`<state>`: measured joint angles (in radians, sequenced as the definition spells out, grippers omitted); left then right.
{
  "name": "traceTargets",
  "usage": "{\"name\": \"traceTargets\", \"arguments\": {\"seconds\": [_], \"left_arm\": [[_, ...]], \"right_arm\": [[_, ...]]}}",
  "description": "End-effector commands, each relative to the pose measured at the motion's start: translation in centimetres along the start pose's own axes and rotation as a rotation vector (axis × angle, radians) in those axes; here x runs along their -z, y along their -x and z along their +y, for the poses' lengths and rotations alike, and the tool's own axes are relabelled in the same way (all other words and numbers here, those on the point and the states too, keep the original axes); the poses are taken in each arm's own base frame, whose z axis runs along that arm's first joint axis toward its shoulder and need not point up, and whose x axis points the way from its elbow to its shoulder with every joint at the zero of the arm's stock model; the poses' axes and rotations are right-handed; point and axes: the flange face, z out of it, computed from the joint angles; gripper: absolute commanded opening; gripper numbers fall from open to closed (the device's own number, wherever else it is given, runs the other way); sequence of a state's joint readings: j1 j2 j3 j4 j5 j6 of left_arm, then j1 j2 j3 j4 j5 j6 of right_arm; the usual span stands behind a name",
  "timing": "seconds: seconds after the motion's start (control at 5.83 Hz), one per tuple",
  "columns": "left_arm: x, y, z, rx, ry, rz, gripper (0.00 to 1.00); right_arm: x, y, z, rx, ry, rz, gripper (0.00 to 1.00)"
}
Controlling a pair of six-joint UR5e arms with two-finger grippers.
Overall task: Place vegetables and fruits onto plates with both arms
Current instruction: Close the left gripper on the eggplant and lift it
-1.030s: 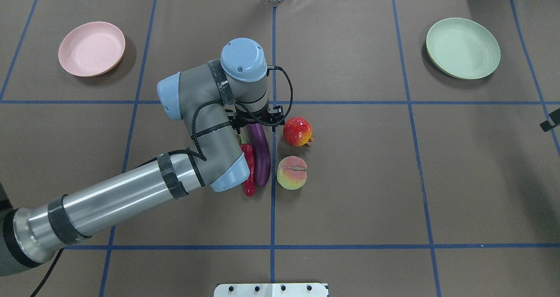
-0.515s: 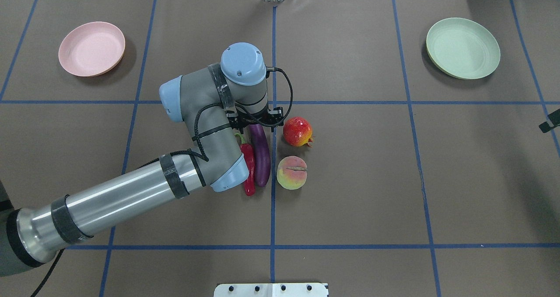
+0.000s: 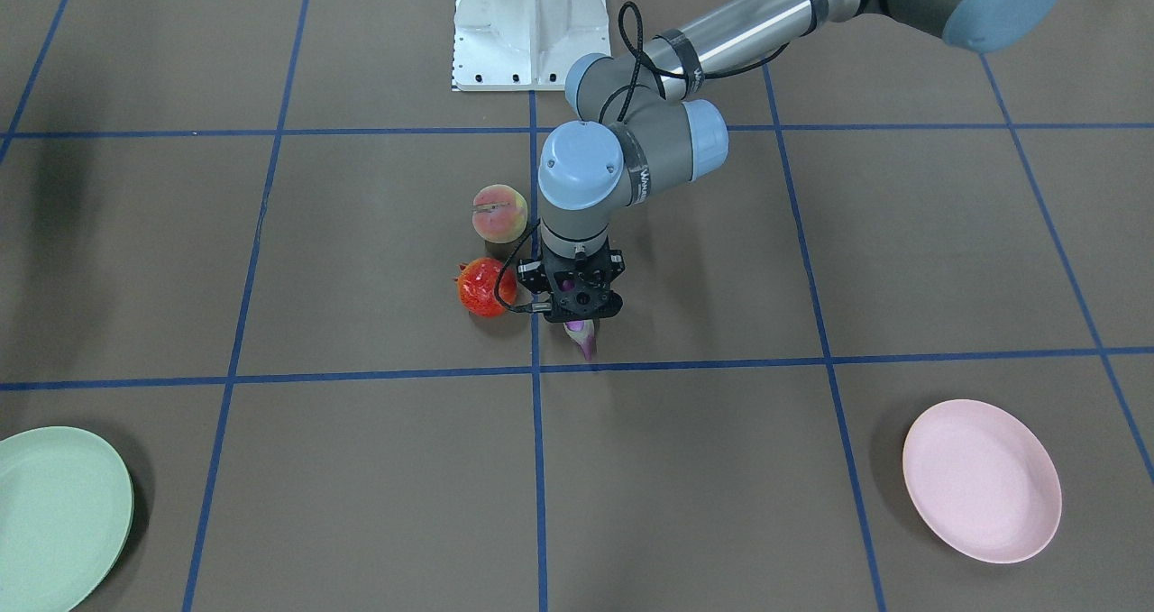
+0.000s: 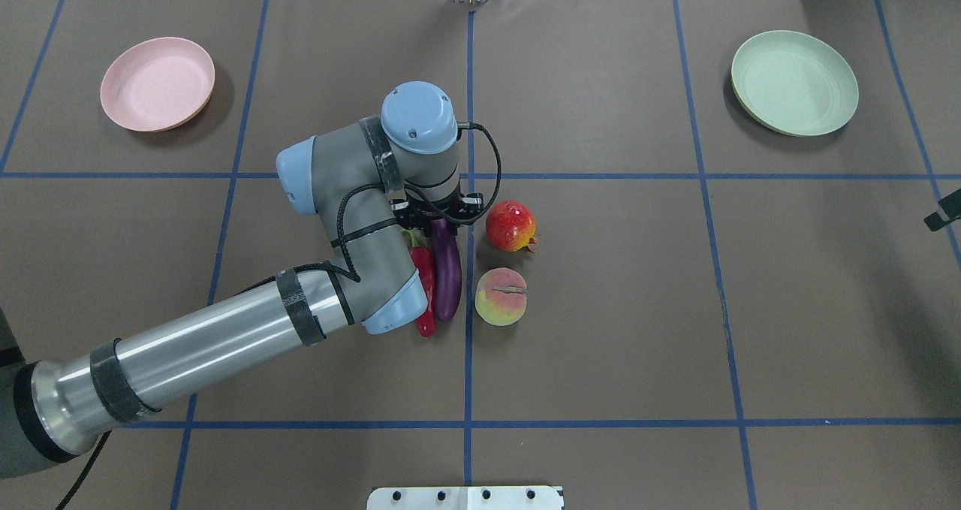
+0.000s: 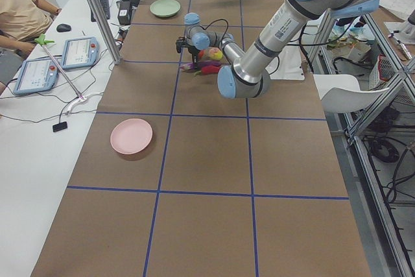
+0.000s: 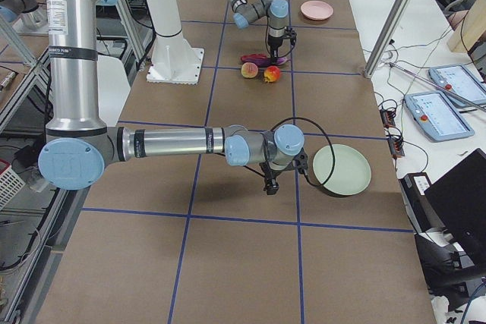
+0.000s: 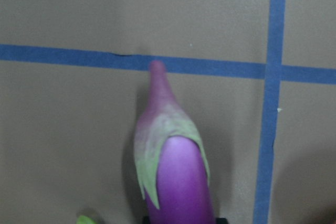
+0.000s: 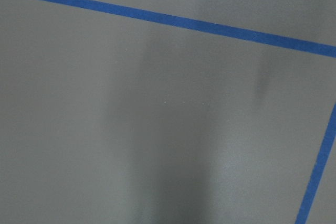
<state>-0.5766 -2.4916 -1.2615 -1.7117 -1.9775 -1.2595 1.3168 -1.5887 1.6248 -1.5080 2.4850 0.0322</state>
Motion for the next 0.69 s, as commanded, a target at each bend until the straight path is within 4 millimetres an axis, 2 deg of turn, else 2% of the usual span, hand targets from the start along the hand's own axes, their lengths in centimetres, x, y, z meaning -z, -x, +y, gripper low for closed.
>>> {"name": "traceTargets", "arguments": {"seconds": [0.0, 0.17, 0.34, 0.51], "left_arm": [[9.1, -0.1, -0.1, 0.041, -0.009, 0.057, 0.0], [12.9, 1.5, -0.9, 0.077, 0.013, 0.047, 0.0], [13.1, 4.3, -2.9, 0.091, -0.004, 0.024, 0.0], [13.6, 7.7, -6.0, 0.06, -0.034, -0.004, 0.0]], "right_arm": [[0.0, 0.1, -0.1, 0.001, 0.0, -0.002, 1.0], [0.0, 0.1, -0.1, 0.001, 0.0, -0.002, 1.0], [-0.2, 0.1, -0.1, 0.002, 0.003, -0.002, 1.0], [-0.3, 0.5, -0.3, 0.01, 0.007, -0.002, 1.0]]}}
